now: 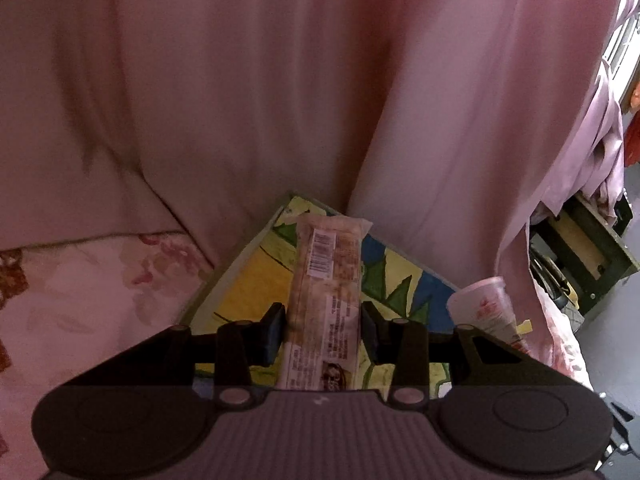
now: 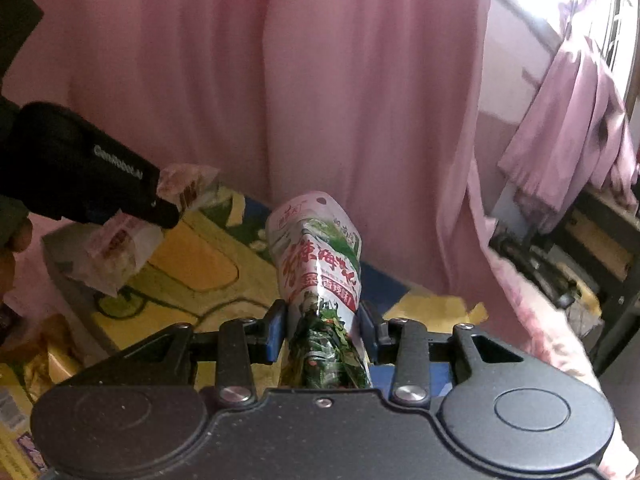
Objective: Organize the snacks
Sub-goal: 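Carry the pastry bar and seaweed bag into the grey tray and release both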
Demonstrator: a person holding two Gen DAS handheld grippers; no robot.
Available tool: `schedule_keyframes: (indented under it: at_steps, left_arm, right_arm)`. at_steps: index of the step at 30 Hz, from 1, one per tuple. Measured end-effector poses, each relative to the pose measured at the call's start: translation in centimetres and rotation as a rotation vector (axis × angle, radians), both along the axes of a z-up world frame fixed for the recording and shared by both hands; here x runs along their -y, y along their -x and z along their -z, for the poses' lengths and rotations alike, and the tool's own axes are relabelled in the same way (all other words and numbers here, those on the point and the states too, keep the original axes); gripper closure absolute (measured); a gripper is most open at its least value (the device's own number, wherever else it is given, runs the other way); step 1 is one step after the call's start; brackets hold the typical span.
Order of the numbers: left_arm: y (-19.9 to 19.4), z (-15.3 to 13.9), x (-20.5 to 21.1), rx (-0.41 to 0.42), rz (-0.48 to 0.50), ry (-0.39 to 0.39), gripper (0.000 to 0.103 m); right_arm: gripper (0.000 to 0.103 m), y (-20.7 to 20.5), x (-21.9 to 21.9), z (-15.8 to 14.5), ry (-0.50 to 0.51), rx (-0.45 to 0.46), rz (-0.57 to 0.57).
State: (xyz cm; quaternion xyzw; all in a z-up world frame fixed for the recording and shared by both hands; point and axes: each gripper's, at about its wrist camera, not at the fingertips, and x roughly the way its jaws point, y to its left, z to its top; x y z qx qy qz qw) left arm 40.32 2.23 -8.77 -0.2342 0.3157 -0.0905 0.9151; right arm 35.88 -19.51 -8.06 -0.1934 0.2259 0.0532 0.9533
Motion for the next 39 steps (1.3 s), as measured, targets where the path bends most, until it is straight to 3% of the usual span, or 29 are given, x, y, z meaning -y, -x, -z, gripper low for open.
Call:
schedule_keyframes:
  at_steps: [4,15,22,26,30,32,39]
  left_arm:
    - [-0.9,0.7,0.0,-0.023,0.002,0.000,0.059]
    - [-1.8,1.4,1.3,-0.085,0.024,-0.107,0.059]
    - [-1.6,1.2,2.3,-0.090,0.041,-0.149,0.057]
    - [-1.1,0.3,2.8,-0.080,0.049,-0.161,0.046]
    - [0.5,-1.6,3.0,-0.052,0.052,-0.173,0.034]
    - [1.8,-3.2,2.9,-0.016,0.039,-0.185,0.021]
    - [6.8,-8.6,2.1,0.140,-0.024,-0.251,0.003]
  right_arm:
    - [0.061,-0.6,0.1,0.9,-0.006,-0.044,0.020]
    - [0.055,-1.6,0.0,2.7,-0.032,-0.126,0.043]
    - [0.044,-1.9,1.2,2.4,-0.115,-0.159,0.078]
    - [0.039,-1.4,1.8,1.2,-0.176,-0.147,0.084]
    - [0.026,0.1,2.0,-0.7,-0.230,-0.100,0.091]
    - [0.019,1.1,2.4,-2.0,-0.264,-0.061,0.092]
    - [0.002,6.6,3.7,-6.6,-0.344,0.110,0.082]
